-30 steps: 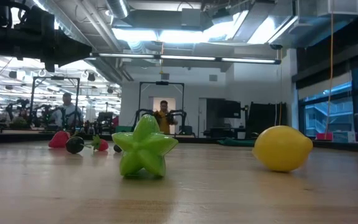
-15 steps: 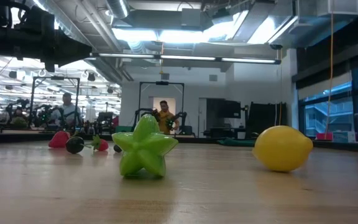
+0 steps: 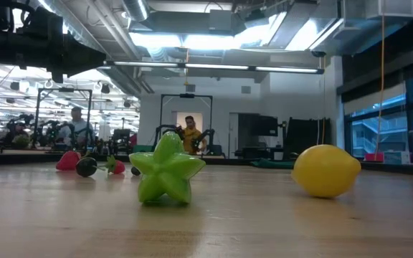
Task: Pick and placing Produce into tupperware
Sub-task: Put the yellow lemon into the transparent bin
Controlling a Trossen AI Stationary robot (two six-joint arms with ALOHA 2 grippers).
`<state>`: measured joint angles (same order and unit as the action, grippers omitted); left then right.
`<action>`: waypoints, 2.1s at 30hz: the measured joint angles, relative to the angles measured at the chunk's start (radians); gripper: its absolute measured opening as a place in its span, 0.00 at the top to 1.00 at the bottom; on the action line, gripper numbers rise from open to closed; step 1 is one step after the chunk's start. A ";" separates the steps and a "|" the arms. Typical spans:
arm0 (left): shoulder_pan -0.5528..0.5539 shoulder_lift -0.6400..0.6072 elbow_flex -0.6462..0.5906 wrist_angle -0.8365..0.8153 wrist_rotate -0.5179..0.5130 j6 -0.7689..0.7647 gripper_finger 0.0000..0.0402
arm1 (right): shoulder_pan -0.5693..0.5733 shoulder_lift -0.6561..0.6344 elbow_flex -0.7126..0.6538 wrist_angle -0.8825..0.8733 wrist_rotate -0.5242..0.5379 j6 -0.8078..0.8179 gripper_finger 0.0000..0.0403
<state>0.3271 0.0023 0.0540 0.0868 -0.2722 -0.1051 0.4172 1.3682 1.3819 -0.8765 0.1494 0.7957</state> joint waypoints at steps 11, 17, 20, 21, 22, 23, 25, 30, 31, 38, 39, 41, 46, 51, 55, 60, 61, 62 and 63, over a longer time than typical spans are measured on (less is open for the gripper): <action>0.000 0.000 0.000 0.000 0.000 0.000 0.65 | -0.095 0.092 -0.001 0.038 -0.004 -0.083 0.05; 0.000 0.000 0.000 0.000 0.000 0.000 0.65 | -0.102 0.206 -0.001 0.041 -0.025 0.229 0.06; 0.000 0.000 0.000 0.000 0.000 0.000 0.65 | -0.104 0.277 -0.002 0.049 -0.076 0.267 0.06; 0.000 0.000 0.000 0.000 0.000 0.000 0.65 | -0.100 0.301 -0.002 0.047 -0.090 0.275 0.06; 0.000 0.000 0.000 0.000 0.000 0.000 0.65 | -0.094 0.324 -0.002 0.047 -0.104 0.280 0.06; 0.000 0.000 0.000 0.000 0.000 0.000 0.65 | -0.089 0.344 -0.002 0.046 -0.119 0.293 0.06; 0.000 0.000 0.000 0.000 0.000 0.000 0.65 | -0.080 0.375 -0.002 0.044 -0.142 0.326 0.06; 0.000 0.000 0.000 0.000 0.000 0.000 0.65 | -0.054 0.420 -0.002 0.045 -0.155 0.387 0.06; 0.000 0.000 0.000 0.000 0.000 0.000 0.65 | -0.048 0.423 -0.002 0.044 -0.154 0.397 0.06; 0.000 0.000 0.000 0.000 0.000 0.000 0.65 | -0.011 0.444 -0.002 -0.006 -0.118 0.407 0.06; 0.000 0.000 0.000 0.000 0.000 0.000 0.65 | -0.008 0.451 -0.002 -0.006 -0.117 0.405 0.06; 0.000 0.000 0.000 0.000 0.000 0.000 0.65 | -0.002 0.463 -0.002 -0.006 -0.117 0.404 0.06; 0.000 0.000 0.000 0.000 0.000 0.000 0.65 | 0.009 0.497 -0.002 0.006 -0.117 0.404 0.06; 0.000 0.000 0.000 0.000 0.000 0.000 0.65 | 0.019 0.531 -0.002 0.054 -0.117 0.399 0.06; 0.000 0.000 0.000 0.000 0.000 0.000 0.65 | 0.021 0.558 -0.002 0.077 -0.118 0.399 0.06; 0.000 0.000 0.000 -0.001 0.000 0.002 0.65 | 0.021 0.589 -0.002 0.083 -0.122 0.400 0.06; 0.000 0.000 0.000 -0.001 0.000 0.002 0.65 | 0.021 0.591 -0.002 0.086 -0.123 0.400 0.06; 0.000 0.000 0.000 -0.001 0.000 0.002 0.65 | 0.021 0.595 -0.002 0.088 -0.124 0.400 0.06; 0.000 0.000 0.000 -0.001 0.000 0.002 0.65 | 0.021 0.599 -0.002 0.099 -0.124 0.400 0.06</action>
<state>0.3271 0.0024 0.0540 0.0858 -0.2722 -0.1028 0.4377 1.9672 1.3800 -0.7779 0.0257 1.1957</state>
